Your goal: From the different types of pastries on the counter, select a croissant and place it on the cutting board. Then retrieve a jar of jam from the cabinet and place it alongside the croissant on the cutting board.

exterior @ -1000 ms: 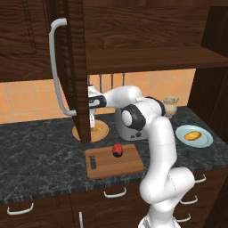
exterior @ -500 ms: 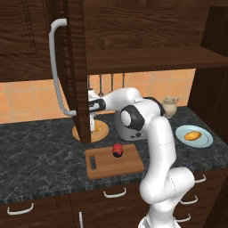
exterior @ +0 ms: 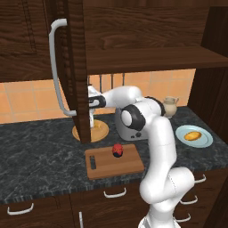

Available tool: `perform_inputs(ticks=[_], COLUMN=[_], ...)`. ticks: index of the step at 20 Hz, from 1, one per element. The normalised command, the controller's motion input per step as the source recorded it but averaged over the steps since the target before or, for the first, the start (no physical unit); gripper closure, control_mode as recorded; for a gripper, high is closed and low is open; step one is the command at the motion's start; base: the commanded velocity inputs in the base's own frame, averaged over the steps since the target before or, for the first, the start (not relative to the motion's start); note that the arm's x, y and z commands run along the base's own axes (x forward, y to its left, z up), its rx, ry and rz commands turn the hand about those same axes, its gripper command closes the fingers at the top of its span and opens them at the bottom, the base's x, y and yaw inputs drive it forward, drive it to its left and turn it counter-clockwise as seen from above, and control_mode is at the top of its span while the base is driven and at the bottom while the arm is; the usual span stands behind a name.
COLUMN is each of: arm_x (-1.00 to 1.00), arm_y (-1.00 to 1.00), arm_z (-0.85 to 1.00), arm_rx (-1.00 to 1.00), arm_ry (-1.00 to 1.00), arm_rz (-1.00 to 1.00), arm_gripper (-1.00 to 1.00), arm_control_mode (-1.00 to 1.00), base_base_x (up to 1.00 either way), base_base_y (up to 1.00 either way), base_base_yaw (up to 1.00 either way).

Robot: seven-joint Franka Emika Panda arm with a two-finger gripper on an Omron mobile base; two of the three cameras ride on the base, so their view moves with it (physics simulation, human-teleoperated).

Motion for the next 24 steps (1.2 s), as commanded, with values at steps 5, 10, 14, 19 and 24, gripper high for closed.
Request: perform_inputs(ticks=[5, 10, 14, 19, 24], arm_x=[-0.13, -0.53, -0.54, -0.23, -0.32], arm_y=[0.03, 0.02, 0.03, 0.02, 0.01], arm_z=[0.08, 0.43, 0.77, -0.23, -0.23], arm_rx=[-0.02, 0.00, -0.02, 0.00, 0.00], arm_ry=[0.13, 0.15, 0.00, -0.01, -0.04], arm_rz=[0.00, 0.00, 0.00, 0.00, 0.04], arm_gripper=[1.00, 1.00, 1.00, 1.00, 1.00], arm_control_mode=[-1.00, -1.00, -1.00, -1.00, -1.00], base_base_x=[0.00, 0.00, 0.00, 0.00, 0.00], base_base_y=[0.00, 0.00, 0.00, 0.00, 0.00], base_base_yaw=[0.00, 0.00, 0.00, 0.00, 0.00])
